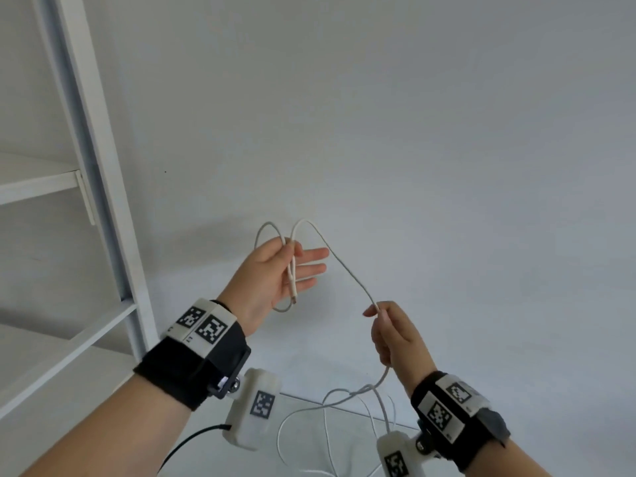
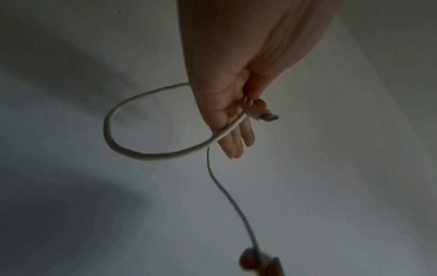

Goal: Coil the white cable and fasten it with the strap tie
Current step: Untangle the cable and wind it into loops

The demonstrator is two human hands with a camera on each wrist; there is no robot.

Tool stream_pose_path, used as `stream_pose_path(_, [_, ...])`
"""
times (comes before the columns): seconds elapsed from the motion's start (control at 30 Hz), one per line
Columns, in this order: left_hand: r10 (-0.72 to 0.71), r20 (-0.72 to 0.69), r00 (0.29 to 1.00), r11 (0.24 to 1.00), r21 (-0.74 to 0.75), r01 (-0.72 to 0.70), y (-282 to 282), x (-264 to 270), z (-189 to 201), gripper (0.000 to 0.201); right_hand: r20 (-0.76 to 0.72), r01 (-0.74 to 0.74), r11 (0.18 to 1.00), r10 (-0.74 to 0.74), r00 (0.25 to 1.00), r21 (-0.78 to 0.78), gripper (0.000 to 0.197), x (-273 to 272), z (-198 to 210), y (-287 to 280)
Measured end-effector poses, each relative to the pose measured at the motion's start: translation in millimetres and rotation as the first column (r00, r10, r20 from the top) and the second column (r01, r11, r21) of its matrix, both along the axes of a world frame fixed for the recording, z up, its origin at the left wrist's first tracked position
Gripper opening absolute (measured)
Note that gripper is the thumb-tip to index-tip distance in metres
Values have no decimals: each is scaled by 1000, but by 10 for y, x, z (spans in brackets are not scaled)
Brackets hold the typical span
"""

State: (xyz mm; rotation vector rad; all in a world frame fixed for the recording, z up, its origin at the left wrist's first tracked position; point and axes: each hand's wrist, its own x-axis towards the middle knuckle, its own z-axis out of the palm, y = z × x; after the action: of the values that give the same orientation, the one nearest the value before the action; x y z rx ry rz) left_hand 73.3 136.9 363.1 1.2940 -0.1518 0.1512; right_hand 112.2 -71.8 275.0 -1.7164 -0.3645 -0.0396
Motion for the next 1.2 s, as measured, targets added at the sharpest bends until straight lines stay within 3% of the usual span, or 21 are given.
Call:
stream_pose_path(0.03, [-1, -3, 1000, 1000, 13, 1, -16, -6, -15, 25, 61, -4, 999, 7, 998, -46, 24, -4, 52, 31])
stream_pose_path(0.1, [-11, -10, 1000, 1000, 23, 11, -39, -7, -27, 26, 204, -23, 948, 92, 975, -318, 24, -25, 112, 98])
stream_pose_path(0.17, [-22, -26, 999, 998, 57, 24, -61, -1, -32, 28, 237, -66, 789, 262, 935, -612, 21, -73, 131, 177])
stream_pose_path(0.23, [-29, -59, 998, 990, 138, 37, -79, -1, -43, 28, 196, -106, 656, 370, 908, -747, 21, -128, 168, 250])
stream_pose_path(0.3, [-37, -101, 994, 969, 240, 61, -88, -19, -67, 27, 212, -103, 618, 415, 885, -779, 22, -168, 250, 306])
stream_pose_path(0.43, [-39, -186, 982, 929, 356, 104, -88, -89, -116, 26, 349, -49, 706, 408, 844, -707, 22, -143, 459, 305])
stream_pose_path(0.53, [-98, -245, 965, 933, 315, 174, -79, -130, -135, 26, 420, 10, 728, 384, 822, -685, 22, -133, 589, 303])
stream_pose_path(0.73, [-233, -260, 937, 877, 360, 318, -56, -199, -155, 27, 519, 139, 835, 192, 833, -533, 20, -42, 735, 256])
stream_pose_path(0.87, [-271, -201, 941, 937, 170, 306, -86, -221, -154, 28, 463, 117, 882, 122, 878, -456, 24, 27, 749, 251])
stream_pose_path(0.97, [-232, -190, 954, 971, 7, 237, -67, -209, -106, 27, 342, 9, 941, 114, 933, -340, 27, 49, 673, 224])
stream_pose_path(1.07, [-271, -163, 949, 950, -206, 236, 48, -170, -26, 22, 234, -66, 941, 150, 961, -332, 29, 69, 504, 136])
stream_pose_path(1.2, [-285, -96, 954, 902, -363, 233, 227, -122, 45, 17, 181, -31, 905, 119, 976, -424, 31, 182, 227, -32])
